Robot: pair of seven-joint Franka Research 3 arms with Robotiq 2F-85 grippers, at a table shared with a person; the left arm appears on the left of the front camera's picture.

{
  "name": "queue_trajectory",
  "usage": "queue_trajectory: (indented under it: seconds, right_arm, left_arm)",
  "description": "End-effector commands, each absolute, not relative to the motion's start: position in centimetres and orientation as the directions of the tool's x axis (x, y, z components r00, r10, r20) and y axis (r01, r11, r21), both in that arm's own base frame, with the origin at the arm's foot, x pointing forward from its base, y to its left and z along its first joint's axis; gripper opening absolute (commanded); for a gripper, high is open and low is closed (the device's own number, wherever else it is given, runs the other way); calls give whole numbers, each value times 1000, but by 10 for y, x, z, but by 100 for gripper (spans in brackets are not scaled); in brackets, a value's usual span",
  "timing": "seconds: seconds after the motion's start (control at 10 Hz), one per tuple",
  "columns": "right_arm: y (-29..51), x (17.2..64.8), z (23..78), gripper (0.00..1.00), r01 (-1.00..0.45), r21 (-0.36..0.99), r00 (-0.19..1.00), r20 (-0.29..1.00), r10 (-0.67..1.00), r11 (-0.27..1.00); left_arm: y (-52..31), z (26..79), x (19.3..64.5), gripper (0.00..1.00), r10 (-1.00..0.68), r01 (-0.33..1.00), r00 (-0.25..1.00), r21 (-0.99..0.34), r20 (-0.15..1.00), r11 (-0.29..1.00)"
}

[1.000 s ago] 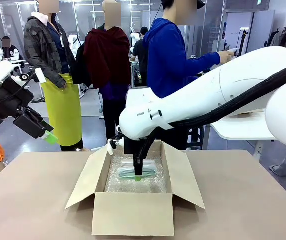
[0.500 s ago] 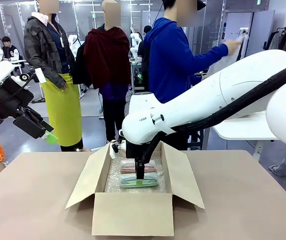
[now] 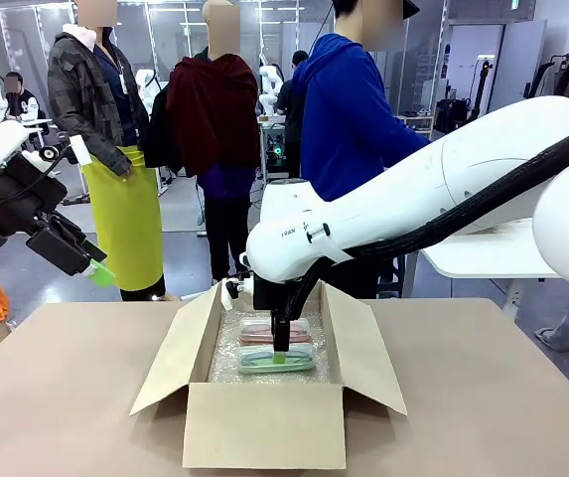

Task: Pack the glasses set securely to prepare it for shipping.
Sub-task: Put the Glasses case from the right side of the table into the Package Box, then position the Package Box on the left side of the table.

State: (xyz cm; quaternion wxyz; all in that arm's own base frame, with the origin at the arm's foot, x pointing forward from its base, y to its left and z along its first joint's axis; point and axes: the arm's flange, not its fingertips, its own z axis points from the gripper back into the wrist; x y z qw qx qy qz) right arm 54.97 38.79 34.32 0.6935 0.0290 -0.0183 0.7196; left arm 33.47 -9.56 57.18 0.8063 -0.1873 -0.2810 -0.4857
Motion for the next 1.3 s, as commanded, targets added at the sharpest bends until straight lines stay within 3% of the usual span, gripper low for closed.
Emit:
queue_trajectory:
  seconds: [0.0, 1.2]
  right_arm:
    - [390, 547, 342, 100, -999, 16, -41, 65, 997, -43]
    - [390, 547, 342, 100, -999, 16, -41, 65, 997, -43]
  left_arm:
    - [-93, 574, 335, 100, -675, 899, 353, -35, 648, 436]
    - [-93, 574, 335, 100, -675, 899, 353, -35, 648, 436]
